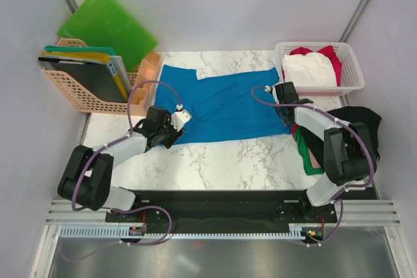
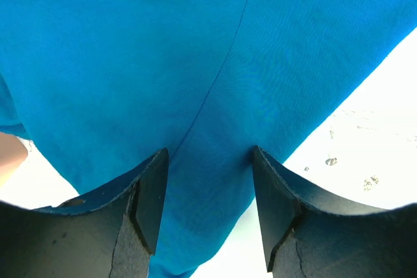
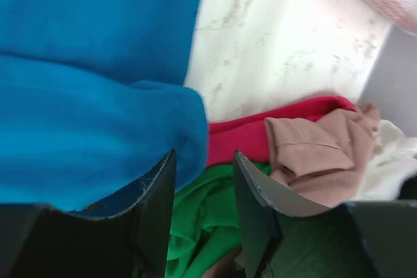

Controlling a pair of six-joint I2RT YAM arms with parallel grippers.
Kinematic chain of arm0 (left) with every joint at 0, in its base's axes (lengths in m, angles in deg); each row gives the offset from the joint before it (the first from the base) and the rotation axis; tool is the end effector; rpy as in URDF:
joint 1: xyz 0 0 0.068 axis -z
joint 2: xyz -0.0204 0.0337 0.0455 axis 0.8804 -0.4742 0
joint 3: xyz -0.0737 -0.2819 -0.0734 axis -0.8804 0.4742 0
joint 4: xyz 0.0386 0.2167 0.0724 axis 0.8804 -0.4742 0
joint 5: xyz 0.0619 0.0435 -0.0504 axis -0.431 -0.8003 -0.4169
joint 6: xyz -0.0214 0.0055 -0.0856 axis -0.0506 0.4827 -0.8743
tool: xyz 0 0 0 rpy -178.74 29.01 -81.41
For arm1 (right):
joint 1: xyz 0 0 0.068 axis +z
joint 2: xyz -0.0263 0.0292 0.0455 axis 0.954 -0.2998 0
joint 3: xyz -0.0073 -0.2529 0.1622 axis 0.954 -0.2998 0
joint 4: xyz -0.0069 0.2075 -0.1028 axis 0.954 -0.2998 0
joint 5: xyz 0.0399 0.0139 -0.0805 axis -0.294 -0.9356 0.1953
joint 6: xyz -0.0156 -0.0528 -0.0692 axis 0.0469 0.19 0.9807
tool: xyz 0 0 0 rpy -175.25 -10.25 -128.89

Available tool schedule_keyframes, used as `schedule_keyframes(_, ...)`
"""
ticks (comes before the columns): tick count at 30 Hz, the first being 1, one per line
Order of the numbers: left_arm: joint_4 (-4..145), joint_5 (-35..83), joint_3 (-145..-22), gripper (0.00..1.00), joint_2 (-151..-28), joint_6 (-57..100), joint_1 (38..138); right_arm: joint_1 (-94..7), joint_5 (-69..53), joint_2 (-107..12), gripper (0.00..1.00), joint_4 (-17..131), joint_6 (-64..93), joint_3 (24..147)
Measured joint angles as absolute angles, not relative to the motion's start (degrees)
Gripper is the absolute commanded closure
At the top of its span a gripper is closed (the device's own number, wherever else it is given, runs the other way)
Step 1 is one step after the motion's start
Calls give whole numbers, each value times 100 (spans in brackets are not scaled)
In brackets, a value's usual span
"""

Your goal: Fold and stack the t-shirts

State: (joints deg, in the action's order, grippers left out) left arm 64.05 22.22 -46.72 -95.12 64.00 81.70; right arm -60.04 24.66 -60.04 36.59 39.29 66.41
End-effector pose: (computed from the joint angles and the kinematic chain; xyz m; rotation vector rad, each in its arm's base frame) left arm 0.2446 -0.0983 0.1777 1.0899 2.1739 -0.0494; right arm 0.3209 0.0366 0.2015 -0.5179 2.5000 -0.6085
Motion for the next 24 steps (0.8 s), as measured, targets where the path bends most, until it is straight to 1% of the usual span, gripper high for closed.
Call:
schedule_keyframes(9,6409,2214,-4672,39,-9512,6402,8170,-6009,615,-5969,52,2929,3773,6966)
schedule_keyframes(13,6409,2207,-4674,39,-9512,6402,8170,-6004,14,-5914,54,2721,3690,7150)
schedule_keyframes(19,6414,2207,-4727,39,-9635,6400,8170,-6004,-174,-5973,60,2669,3690,7342)
schedule_keyframes(24,6414,2203,-4749,39,-9650,6402,8170,-6006,-73,-6526,61,2774,3695,7615)
